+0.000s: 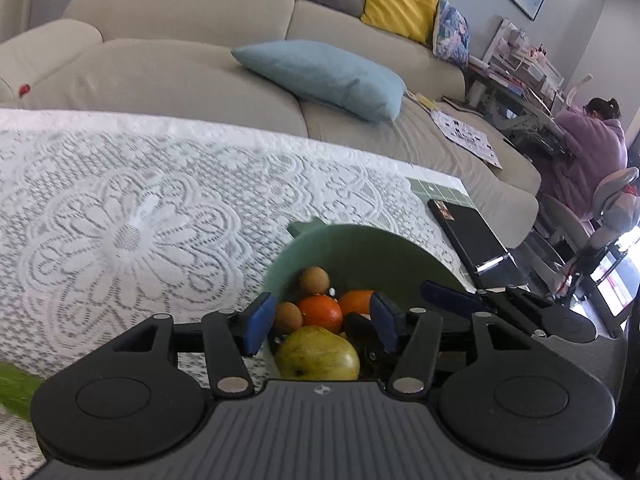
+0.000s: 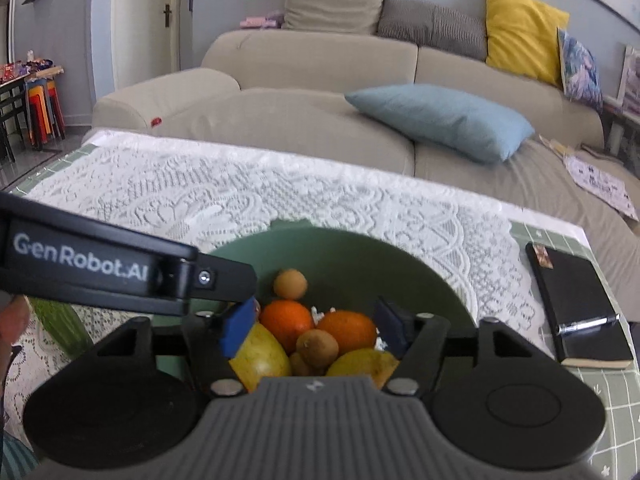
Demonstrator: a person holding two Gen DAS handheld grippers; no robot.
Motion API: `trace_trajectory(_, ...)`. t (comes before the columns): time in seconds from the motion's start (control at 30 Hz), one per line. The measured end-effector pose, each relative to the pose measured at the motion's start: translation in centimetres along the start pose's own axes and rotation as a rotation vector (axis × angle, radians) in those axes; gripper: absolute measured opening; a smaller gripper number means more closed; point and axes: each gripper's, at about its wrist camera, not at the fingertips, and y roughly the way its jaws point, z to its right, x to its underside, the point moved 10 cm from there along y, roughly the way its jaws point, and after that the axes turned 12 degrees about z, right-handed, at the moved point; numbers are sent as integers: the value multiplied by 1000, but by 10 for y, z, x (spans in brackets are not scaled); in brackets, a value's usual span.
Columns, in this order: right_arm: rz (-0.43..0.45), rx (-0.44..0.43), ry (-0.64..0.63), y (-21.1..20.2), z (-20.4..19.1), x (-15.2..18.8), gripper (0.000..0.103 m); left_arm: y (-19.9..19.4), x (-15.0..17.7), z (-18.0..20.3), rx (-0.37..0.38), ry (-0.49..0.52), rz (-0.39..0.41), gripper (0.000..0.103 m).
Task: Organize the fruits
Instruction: 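Open both grippers to drop the brown fruits into the colander, then move both grippers back over the green cucumber on the table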
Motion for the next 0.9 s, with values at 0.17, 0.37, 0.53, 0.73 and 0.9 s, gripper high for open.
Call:
trace_trajectory(0.17, 38, 5, 18, -2, -6, -7, 72, -17, -9, -11, -63, 46, 56, 71)
trace_trajectory(0.37, 108, -20, 20, -8, -25, -20, 75, -41, -15, -30, -111, 82, 101, 76)
trace_trajectory(0.53, 136, -46, 30, -8, -42, -25, 75, -61, -14, -53, -145, 82, 112, 80)
trace_trajectory(0.73, 189, -126, 58, -14, -73, -32, 79, -85, -13, -86, -162, 59, 147, 89)
trace_trajectory(0.9, 223, -187, 46, -18, -101, -35, 84, -100, -13, -119, -209, 52, 164, 90)
